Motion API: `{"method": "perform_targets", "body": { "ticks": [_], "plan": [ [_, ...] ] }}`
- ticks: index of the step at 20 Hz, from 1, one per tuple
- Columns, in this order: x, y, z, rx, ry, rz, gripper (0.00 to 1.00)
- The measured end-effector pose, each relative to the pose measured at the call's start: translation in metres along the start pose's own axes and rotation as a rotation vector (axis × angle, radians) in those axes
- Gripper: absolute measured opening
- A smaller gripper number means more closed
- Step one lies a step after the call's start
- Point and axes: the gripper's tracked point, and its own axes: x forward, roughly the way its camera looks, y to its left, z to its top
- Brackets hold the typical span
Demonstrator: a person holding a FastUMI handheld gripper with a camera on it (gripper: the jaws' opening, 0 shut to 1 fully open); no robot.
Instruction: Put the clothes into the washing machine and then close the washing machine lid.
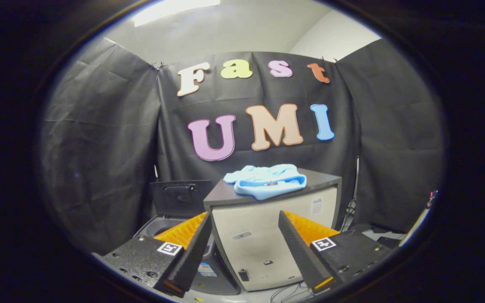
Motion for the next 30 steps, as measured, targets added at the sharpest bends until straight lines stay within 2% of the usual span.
{"method": "perform_targets", "body": {
  "ticks": [6, 8, 16, 19, 21, 23, 26, 28, 30],
  "plan": [
    [0.044, -0.005, 0.035, -0.054, 0.028, -0.024, 0.96],
    [0.062, -0.002, 0.04, -0.092, 0.051, -0.008, 0.96],
    [0.16, -0.015, 0.055, -0.124, 0.143, -0.076, 0.98],
    [0.206, -0.023, 0.04, -0.174, 0.251, -0.075, 0.98],
    [0.237, -0.04, 0.028, -0.224, 0.319, -0.103, 0.99],
    [0.264, -0.046, 0.008, -0.204, 0.406, -0.116, 0.99],
    [0.299, -0.047, -0.019, -0.262, 0.544, -0.085, 1.0],
    [0.31, -0.07, -0.025, -0.326, 0.596, -0.144, 0.99],
    [0.321, -0.071, -0.035, -0.25, 0.61, -0.136, 0.98]
  ]
}}
